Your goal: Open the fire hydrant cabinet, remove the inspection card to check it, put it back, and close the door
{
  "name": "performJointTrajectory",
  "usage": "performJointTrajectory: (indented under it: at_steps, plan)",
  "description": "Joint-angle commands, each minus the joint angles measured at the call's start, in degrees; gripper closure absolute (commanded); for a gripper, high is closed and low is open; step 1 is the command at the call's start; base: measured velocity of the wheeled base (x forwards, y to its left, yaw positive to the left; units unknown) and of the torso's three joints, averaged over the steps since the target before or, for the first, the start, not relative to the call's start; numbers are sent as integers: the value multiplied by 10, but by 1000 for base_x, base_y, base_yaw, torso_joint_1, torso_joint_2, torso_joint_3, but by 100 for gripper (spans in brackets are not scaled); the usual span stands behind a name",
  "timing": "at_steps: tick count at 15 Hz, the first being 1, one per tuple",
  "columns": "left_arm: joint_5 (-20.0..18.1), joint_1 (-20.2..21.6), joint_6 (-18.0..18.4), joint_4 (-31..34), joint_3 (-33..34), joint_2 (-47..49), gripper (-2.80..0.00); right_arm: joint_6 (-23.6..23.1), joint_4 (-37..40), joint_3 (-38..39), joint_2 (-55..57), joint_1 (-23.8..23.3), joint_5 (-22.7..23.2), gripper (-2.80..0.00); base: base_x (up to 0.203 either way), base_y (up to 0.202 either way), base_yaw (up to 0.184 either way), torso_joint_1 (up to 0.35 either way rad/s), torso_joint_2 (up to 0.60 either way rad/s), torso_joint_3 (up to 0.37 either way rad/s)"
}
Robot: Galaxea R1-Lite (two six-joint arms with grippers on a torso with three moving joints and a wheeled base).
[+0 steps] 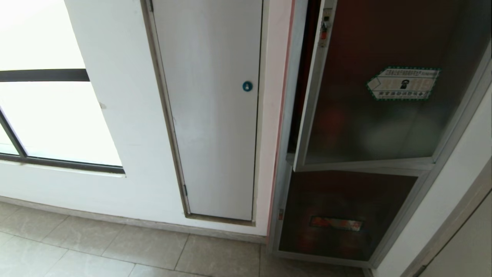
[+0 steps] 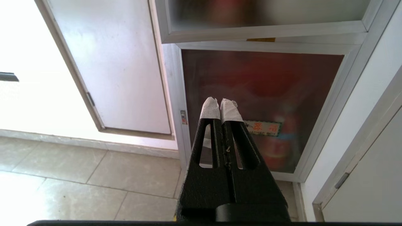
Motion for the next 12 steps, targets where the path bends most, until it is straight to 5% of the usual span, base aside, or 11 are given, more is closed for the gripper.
performJointTrajectory:
  at_steps: [1, 12]
  plan:
    - [0, 0, 0, 0, 0, 1, 0, 1, 0, 1, 1, 0, 0, 0, 0, 0, 0, 0, 0, 0]
    - [0, 0, 0, 0, 0, 1, 0, 1, 0, 1, 1, -1, 0, 0, 0, 0, 0, 0, 0, 0]
